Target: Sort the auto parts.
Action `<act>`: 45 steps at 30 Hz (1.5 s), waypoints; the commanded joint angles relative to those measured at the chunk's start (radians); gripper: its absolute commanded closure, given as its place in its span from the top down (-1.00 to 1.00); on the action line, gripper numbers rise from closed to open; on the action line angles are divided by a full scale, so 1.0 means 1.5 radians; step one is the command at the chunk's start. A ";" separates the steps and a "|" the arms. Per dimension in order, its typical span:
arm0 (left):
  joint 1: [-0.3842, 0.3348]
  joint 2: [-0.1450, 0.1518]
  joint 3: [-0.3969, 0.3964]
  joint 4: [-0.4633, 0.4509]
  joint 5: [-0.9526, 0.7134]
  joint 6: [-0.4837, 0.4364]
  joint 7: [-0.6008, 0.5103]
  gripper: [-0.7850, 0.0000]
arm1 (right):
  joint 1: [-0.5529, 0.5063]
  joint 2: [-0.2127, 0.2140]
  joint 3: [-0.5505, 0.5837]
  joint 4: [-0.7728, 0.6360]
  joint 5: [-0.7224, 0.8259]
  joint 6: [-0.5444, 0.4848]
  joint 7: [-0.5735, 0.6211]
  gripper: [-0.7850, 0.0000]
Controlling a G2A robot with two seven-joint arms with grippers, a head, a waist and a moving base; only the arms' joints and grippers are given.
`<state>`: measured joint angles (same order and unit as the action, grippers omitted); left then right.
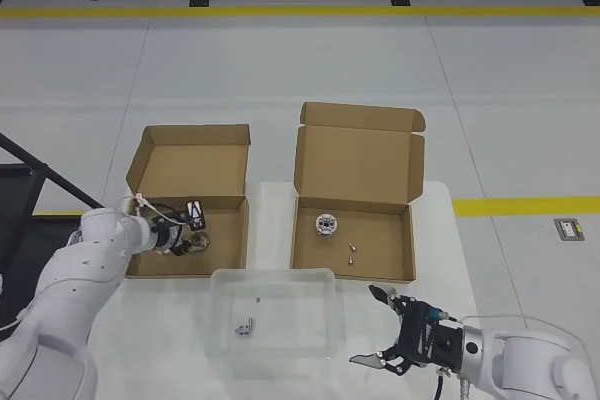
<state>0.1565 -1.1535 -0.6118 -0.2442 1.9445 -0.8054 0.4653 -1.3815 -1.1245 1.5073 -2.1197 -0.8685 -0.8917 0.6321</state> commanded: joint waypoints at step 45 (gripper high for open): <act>-0.005 0.380 0.245 -0.796 0.045 -0.015 0.351 1.00 | 0.000 0.000 0.000 0.000 0.000 0.000 0.000 1.00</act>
<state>0.1488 -0.5824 -0.2442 -1.4419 2.0116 -0.8319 0.9884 -1.3815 -1.1245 1.5073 -2.1197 -0.8685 -0.8917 0.6321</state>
